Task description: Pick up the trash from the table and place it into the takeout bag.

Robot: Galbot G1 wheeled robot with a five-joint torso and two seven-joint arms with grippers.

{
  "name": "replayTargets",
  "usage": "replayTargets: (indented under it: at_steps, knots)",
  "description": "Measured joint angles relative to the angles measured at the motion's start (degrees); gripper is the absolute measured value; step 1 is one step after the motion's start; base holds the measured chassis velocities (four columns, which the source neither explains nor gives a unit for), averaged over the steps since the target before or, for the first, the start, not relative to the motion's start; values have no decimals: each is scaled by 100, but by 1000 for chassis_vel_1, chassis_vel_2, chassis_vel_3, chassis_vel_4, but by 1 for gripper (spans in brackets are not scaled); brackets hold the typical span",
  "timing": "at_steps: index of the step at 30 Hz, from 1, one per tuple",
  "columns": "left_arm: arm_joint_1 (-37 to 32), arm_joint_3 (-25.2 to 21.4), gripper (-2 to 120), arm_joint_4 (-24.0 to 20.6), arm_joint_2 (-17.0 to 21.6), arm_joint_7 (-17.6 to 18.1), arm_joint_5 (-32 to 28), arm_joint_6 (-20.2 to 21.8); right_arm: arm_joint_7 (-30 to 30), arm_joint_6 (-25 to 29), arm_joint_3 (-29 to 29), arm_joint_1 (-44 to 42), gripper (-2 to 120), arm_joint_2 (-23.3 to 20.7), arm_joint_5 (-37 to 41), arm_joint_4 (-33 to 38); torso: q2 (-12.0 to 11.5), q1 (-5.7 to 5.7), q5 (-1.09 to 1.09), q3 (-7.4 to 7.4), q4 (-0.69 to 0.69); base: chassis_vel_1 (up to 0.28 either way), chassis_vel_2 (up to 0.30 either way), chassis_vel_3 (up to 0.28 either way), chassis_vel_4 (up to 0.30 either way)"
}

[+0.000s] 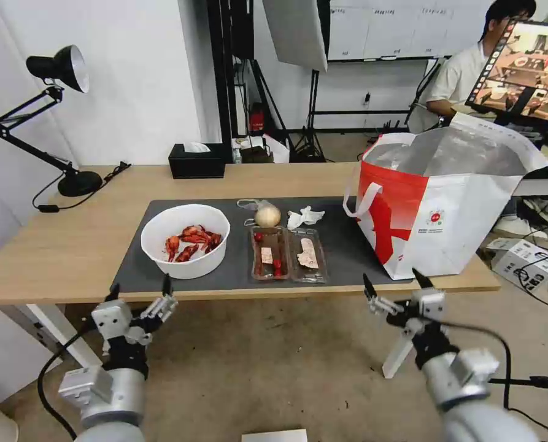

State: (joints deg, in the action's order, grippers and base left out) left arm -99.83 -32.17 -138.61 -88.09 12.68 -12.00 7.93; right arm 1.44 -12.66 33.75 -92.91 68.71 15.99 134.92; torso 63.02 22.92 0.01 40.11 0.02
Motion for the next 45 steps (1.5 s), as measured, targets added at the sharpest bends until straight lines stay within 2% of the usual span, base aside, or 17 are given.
replayTargets:
  at_steps: [16,20,24,27,29,32,34,35,37,43,45]
  knots:
    - [-90,74,100,97,-68,-115,39,-3,-36,81,-113,-15,100,-10,-51,-159,0,0,0,0,-3,0,0,0,0]
    - [-109,97,100,98,-94,-117,-9,100,-25,77,-149,15,100,-167,22,-122,0,0,-1,0,-2,0,0,0,0]
    - [-177,87,100,98,-150,-168,-13,127,25,56,-170,129,100,-525,267,-150,0,0,-1,-1,-2,0,0,0,0]
    - [-225,82,100,102,-203,-221,-16,118,133,54,-415,350,100,-702,426,-271,1,0,-1,-1,-2,0,0,0,0]
    - [-228,81,100,102,-209,-229,-16,115,160,53,-489,409,100,-723,453,-296,0,0,-1,0,-2,0,0,0,0]
    - [-228,64,100,91,-208,-272,-20,110,281,-30,-903,754,100,-797,552,-449,0,0,-1,0,-1,0,0,0,0]
    - [-227,62,100,89,-206,-278,-22,110,290,-39,-934,779,100,-802,562,-457,0,0,-1,0,-2,0,0,0,0]
    - [-224,38,100,82,-189,-320,-43,109,404,-149,-1247,1068,100,-851,718,-557,0,0,-1,0,-2,0,0,0,0]
    - [-225,15,100,79,-157,-377,-127,109,472,-237,-1516,1363,100,-919,889,-681,1,0,-1,0,-1,0,0,0,0]
    - [-202,-1,100,93,-134,-410,-185,114,888,-465,-1829,1691,100,-959,1617,-763,0,0,-1,0,-1,0,0,0,0]
    - [-189,-18,100,120,-131,-412,-215,118,1599,-672,-2005,1824,100,-864,2810,-746,0,0,-2,0,-2,0,0,0,0]
